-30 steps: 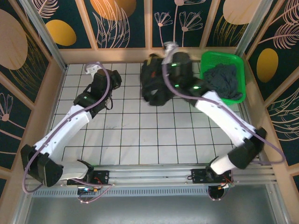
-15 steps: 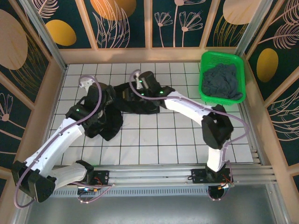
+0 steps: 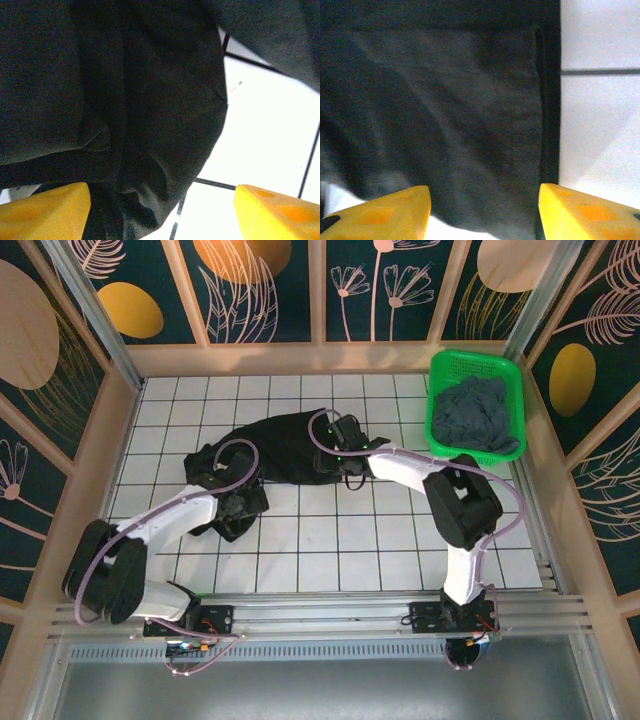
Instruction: Fold and stack the t-shirts
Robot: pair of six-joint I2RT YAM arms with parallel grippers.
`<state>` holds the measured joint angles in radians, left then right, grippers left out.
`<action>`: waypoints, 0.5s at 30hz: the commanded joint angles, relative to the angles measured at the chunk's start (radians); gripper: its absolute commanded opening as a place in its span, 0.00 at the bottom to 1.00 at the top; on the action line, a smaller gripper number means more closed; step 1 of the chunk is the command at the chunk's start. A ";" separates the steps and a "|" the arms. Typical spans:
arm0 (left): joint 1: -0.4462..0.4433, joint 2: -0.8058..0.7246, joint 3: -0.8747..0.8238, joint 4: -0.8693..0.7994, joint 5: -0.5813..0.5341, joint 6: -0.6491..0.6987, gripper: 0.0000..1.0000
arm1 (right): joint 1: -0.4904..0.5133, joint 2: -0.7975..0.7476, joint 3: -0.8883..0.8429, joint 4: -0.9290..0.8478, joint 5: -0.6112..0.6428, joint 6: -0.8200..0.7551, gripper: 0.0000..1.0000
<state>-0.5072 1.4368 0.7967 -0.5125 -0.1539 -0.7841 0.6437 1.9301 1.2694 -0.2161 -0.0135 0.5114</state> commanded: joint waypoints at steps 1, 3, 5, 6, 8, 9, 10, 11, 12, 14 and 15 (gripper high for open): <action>-0.004 0.074 0.000 0.030 -0.033 0.020 0.70 | -0.009 0.060 0.048 -0.052 0.047 0.007 0.59; -0.004 0.105 -0.005 0.042 -0.067 0.012 0.61 | -0.012 0.086 0.064 -0.064 0.040 0.013 0.58; -0.003 0.131 -0.011 0.065 -0.081 0.009 0.46 | -0.012 0.103 0.072 -0.065 0.034 0.022 0.56; -0.004 0.139 -0.010 0.071 -0.084 0.011 0.36 | -0.013 0.108 0.073 -0.062 0.034 0.026 0.52; -0.004 0.145 0.001 0.060 -0.121 0.007 0.00 | -0.013 0.113 0.078 -0.055 0.013 0.037 0.27; -0.003 0.138 0.011 0.046 -0.147 0.004 0.00 | -0.013 0.107 0.079 -0.052 0.019 0.041 0.08; -0.002 0.121 0.022 0.026 -0.178 0.005 0.00 | -0.014 0.082 0.071 -0.043 0.025 0.049 0.00; -0.001 0.100 0.037 0.011 -0.205 0.005 0.00 | -0.015 0.063 0.066 -0.034 0.048 0.053 0.00; 0.004 0.070 0.056 -0.009 -0.233 0.005 0.00 | -0.022 0.031 0.062 -0.028 0.061 0.056 0.00; 0.028 0.009 0.093 -0.043 -0.263 0.008 0.00 | -0.038 -0.029 0.068 -0.034 0.090 0.059 0.00; 0.048 -0.025 0.122 -0.062 -0.271 0.011 0.00 | -0.051 -0.063 0.075 -0.041 0.102 0.058 0.00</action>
<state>-0.4938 1.5139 0.8356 -0.5209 -0.3233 -0.7788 0.6262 1.9896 1.3281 -0.2523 0.0280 0.5537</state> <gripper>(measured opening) 0.054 0.054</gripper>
